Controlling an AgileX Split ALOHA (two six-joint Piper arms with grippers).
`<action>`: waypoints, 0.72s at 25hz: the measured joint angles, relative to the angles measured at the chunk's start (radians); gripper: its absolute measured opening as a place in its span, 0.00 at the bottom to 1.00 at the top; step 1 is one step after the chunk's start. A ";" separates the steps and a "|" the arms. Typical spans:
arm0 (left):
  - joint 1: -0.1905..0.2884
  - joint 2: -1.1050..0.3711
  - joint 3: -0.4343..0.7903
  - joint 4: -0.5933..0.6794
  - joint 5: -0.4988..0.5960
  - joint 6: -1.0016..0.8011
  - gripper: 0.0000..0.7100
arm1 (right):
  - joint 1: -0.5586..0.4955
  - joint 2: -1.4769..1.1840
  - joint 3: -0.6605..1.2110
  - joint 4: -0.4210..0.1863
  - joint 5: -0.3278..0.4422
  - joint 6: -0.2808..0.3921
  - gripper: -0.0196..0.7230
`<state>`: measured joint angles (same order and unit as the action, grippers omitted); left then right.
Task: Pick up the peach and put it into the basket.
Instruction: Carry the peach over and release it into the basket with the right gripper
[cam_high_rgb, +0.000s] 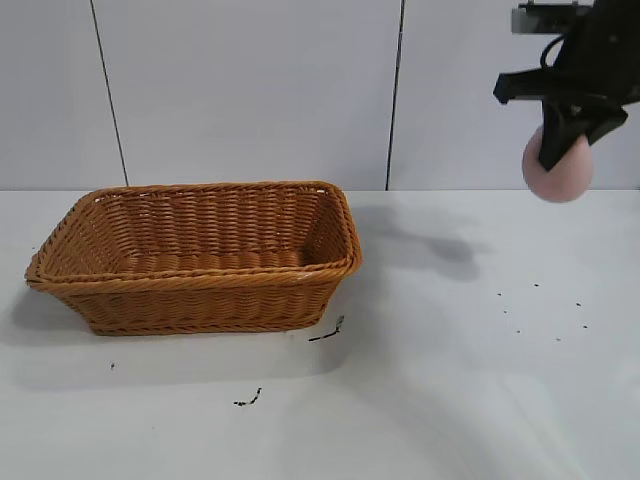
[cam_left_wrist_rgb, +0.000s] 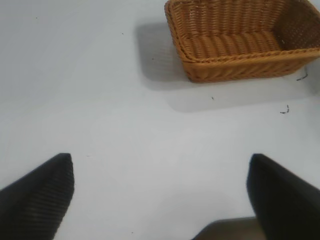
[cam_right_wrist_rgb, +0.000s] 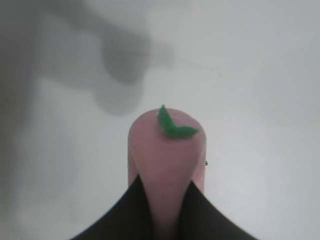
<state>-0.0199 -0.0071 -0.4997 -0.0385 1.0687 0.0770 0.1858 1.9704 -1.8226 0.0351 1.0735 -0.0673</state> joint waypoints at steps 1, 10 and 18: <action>0.000 0.000 0.000 0.000 0.000 0.000 0.97 | 0.026 0.012 -0.030 0.001 0.004 0.006 0.06; 0.000 0.000 0.000 0.000 0.000 0.000 0.97 | 0.299 0.188 -0.292 0.020 0.008 0.013 0.06; 0.000 0.000 0.000 0.000 0.000 0.000 0.97 | 0.457 0.380 -0.319 0.024 -0.145 0.010 0.06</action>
<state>-0.0199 -0.0071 -0.4997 -0.0385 1.0687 0.0770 0.6431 2.3508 -2.1419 0.0593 0.9289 -0.0576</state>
